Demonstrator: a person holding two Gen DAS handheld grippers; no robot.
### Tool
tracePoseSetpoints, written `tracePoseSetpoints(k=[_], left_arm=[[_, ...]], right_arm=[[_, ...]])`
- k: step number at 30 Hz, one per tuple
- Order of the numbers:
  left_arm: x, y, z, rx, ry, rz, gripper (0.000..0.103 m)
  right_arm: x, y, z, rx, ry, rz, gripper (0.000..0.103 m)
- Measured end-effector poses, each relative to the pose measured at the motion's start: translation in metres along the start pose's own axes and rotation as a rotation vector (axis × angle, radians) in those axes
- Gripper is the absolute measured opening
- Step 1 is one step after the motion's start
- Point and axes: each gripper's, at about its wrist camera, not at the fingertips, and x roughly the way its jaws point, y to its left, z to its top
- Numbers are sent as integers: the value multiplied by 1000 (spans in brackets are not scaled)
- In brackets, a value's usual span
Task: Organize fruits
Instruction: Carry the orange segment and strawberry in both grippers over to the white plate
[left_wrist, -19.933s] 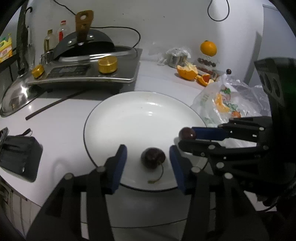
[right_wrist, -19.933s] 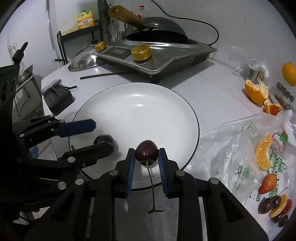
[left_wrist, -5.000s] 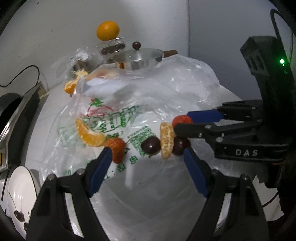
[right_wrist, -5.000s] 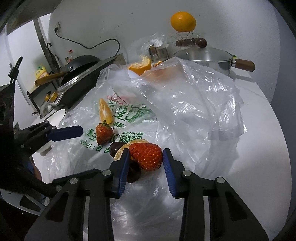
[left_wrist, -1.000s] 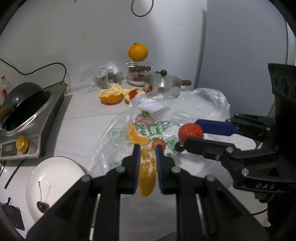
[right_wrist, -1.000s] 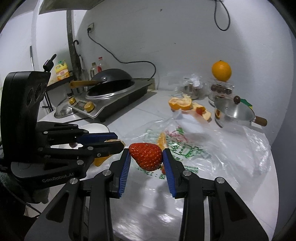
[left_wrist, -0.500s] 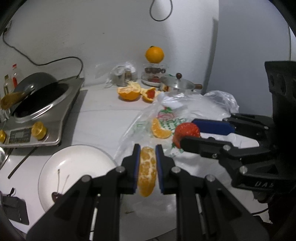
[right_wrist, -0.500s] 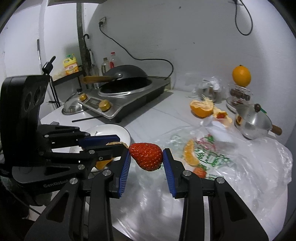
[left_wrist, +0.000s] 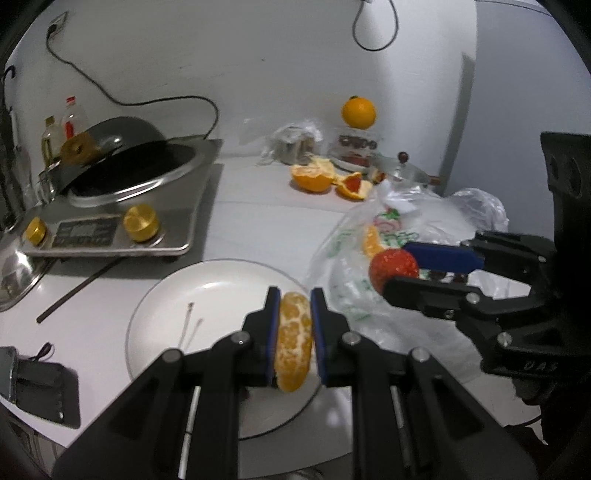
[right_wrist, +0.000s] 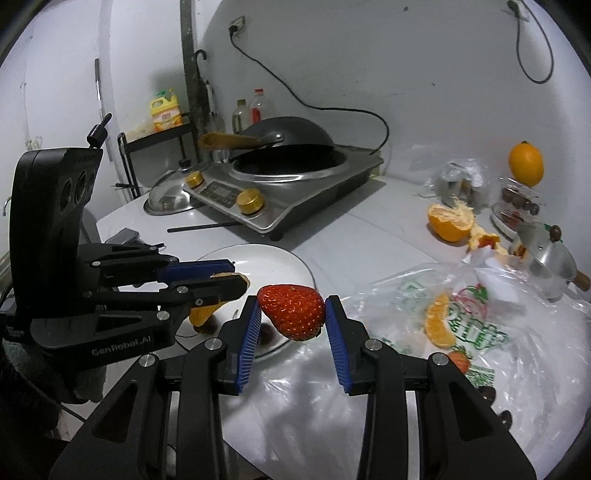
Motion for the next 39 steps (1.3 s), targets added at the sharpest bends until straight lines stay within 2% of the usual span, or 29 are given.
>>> tracePoseSetpoints(k=[15, 39], left_arm=[[6, 59, -9, -62, 10, 80, 17], [53, 57, -12, -64, 84, 10, 17]], right_arm=[[40, 10, 6, -7, 48, 41, 38], [91, 3, 6, 8, 112, 81, 38]])
